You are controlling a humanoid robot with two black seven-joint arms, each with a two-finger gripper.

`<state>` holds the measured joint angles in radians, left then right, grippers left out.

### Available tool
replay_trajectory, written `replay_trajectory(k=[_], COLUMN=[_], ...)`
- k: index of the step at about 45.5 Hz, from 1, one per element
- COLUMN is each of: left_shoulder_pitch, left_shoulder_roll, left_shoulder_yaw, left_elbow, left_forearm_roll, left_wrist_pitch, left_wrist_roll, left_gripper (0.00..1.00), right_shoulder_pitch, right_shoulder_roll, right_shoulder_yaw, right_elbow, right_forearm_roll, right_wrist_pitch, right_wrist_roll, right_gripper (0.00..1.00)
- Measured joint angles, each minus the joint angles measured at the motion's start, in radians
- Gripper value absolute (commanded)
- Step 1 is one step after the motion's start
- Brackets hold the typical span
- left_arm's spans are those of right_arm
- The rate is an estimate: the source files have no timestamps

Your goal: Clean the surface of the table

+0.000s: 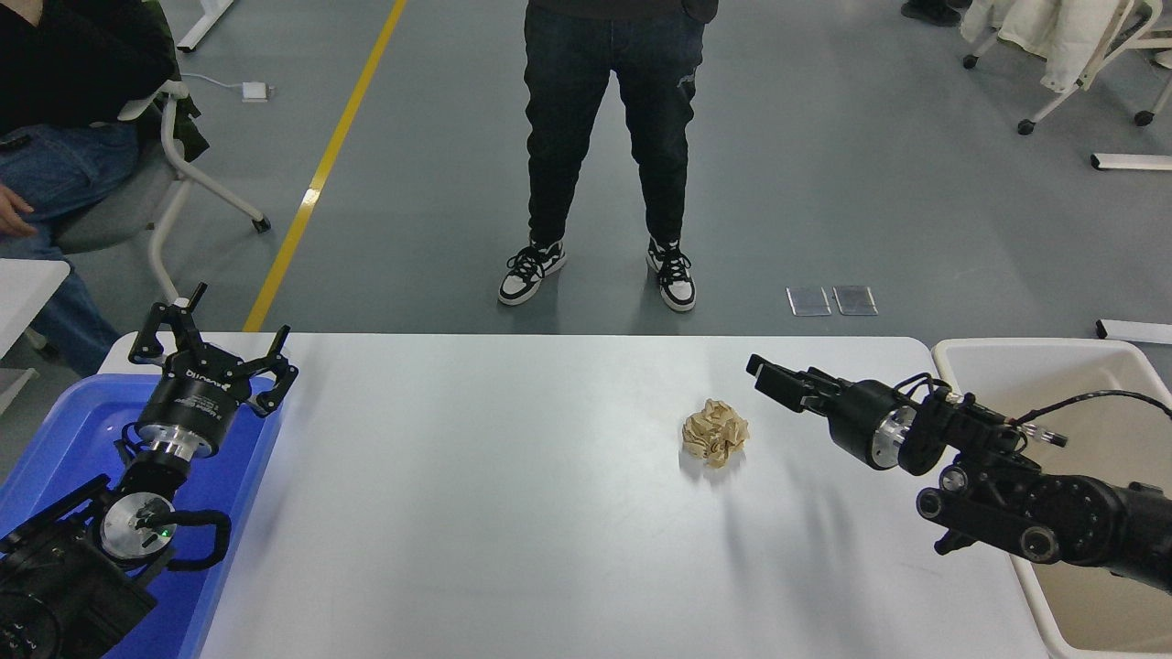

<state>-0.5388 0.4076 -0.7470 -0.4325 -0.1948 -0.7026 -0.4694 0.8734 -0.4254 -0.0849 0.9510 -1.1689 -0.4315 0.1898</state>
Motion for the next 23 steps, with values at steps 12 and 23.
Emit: replay_trajectory(k=[12, 23], left_shoulder_pitch=[0.000, 0.000], left_shoulder_roll=[0.000, 0.000], left_shoulder_yaw=[0.000, 0.000], left_elbow=[0.000, 0.000], left_forearm_roll=[0.000, 0.000], left_wrist_pitch=[0.000, 0.000], left_wrist_roll=[0.000, 0.000], left_gripper=[1.00, 1.00], right_shoulder_pitch=[-0.002, -0.005], right_shoulder_roll=[0.120, 0.196], right_shoulder_yaw=[-0.055, -0.141], right_elbow=[-0.094, -0.197], right_forearm_roll=[-0.025, -0.032], right_wrist_pitch=[-0.081, -0.149], right_wrist_roll=[0.003, 0.009], right_gripper=[1.00, 1.00])
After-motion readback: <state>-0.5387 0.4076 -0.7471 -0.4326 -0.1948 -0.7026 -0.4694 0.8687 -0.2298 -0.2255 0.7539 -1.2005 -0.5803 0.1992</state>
